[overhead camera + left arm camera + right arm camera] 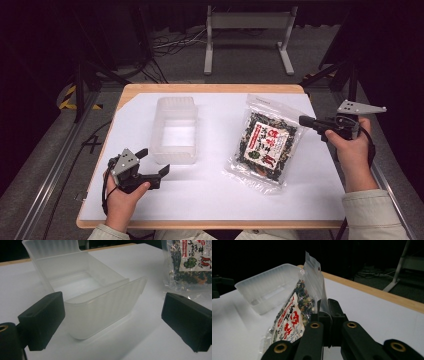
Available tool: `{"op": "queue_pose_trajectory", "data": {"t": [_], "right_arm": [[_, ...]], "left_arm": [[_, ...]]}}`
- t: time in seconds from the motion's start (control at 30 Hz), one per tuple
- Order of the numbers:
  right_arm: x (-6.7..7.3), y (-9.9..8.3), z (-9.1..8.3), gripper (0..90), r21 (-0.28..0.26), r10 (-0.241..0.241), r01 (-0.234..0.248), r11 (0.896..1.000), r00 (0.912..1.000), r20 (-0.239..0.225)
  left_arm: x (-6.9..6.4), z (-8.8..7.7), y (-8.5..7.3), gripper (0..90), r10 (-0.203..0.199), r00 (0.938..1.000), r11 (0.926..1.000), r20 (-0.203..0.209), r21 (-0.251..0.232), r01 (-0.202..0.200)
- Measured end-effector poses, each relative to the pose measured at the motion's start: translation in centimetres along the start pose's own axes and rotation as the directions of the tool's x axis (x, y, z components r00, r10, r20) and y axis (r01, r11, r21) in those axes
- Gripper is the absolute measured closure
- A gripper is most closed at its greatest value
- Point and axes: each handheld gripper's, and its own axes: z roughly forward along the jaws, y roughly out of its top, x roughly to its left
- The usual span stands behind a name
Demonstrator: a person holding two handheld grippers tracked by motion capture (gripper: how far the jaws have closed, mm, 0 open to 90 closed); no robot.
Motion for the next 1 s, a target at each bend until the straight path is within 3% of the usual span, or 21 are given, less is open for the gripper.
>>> {"op": "queue_pose_trajectory", "data": {"t": [0.27,0.6,1.0], "right_arm": [[1.1,1.7,-1.7,90.0,-0.053,-0.04,0.04,0.998,0.9992,-0.008],[3.0,3.8,-3.2,90.0,-0.107,-0.108,0.105,0.989,0.9939,-0.021],[4.3,5.8,-3.8,90.0,-0.146,-0.144,0.138,0.98,0.9892,-0.028]], "left_arm": [[0.0,-0.4,0.2,5.6,0.011,0.9998,0.9996,-0.017,-0.024,-0.011],[-0.5,-0.9,0.9,5.3,0.066,0.9968,0.9961,-0.044,-0.055,-0.069],[-1.5,-0.5,2.7,5.8,0.082,0.9966,0.9932,-0.009,-0.082,-0.082]]}}
